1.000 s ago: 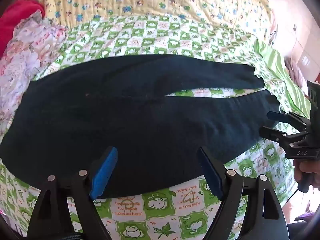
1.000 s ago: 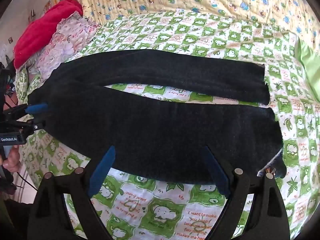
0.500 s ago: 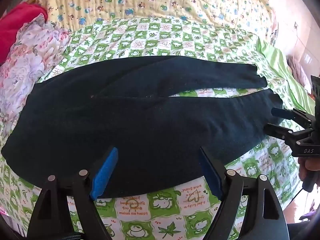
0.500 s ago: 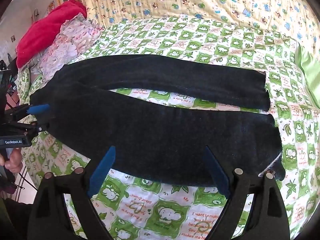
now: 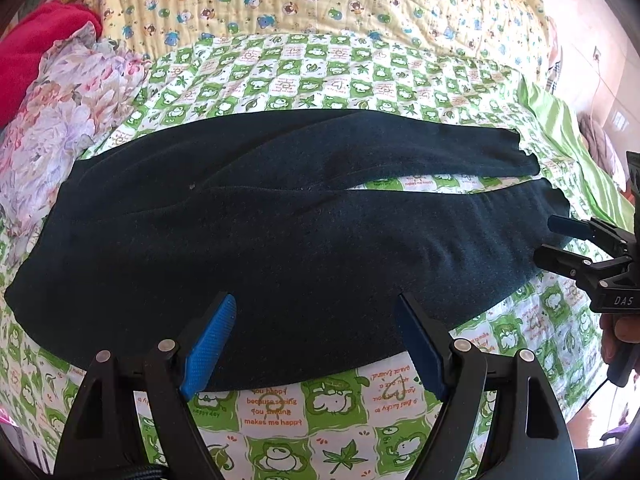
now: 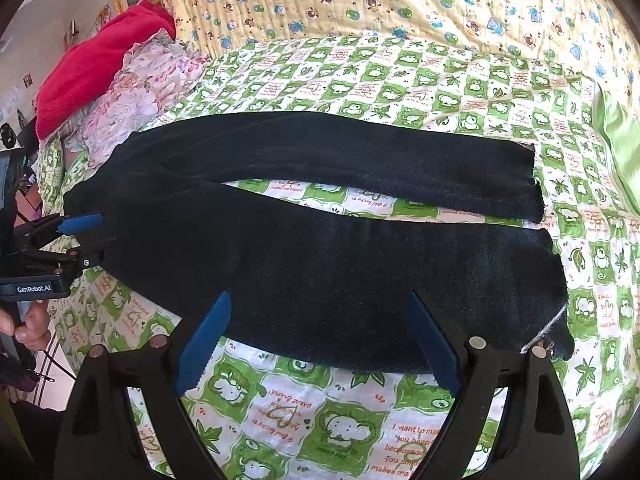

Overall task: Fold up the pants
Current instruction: 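Position both grippers over the waistband of the dark navy pants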

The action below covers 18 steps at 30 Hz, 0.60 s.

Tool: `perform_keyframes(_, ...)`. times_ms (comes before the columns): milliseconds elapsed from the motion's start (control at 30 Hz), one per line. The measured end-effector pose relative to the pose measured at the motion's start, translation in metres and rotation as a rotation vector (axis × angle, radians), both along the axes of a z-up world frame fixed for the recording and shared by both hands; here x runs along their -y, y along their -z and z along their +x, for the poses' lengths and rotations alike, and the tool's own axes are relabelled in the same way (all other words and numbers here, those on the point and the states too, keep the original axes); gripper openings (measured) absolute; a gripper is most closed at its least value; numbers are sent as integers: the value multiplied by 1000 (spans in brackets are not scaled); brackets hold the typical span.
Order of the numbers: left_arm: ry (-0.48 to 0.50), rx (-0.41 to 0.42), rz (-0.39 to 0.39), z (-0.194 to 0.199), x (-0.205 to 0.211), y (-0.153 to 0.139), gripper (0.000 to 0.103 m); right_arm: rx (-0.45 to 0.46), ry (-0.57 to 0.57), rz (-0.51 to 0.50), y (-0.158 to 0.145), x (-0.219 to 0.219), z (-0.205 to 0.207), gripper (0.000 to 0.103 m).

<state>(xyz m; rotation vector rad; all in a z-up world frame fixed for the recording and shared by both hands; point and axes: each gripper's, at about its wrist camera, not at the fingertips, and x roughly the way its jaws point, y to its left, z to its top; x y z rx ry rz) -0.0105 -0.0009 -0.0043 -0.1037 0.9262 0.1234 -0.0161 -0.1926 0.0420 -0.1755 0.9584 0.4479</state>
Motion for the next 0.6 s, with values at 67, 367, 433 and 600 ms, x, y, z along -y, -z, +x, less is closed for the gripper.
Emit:
perform_keyframes(67, -1, -1, 0, 0, -1, 0, 82, -1, -1, 1, 0, 0, -1, 89)
perform_keyframes(367, 2, 1, 2, 0, -1, 0, 82, -7, -4, 5, 1, -3, -2, 89)
perform_keyframes(433, 4, 1, 1, 0, -1, 0, 82, -7, -4, 5, 1, -3, -2, 89)
perform_keyframes(600, 8, -1, 3, 0, 0, 0, 82, -8, -5, 4, 2, -3, -2, 89)
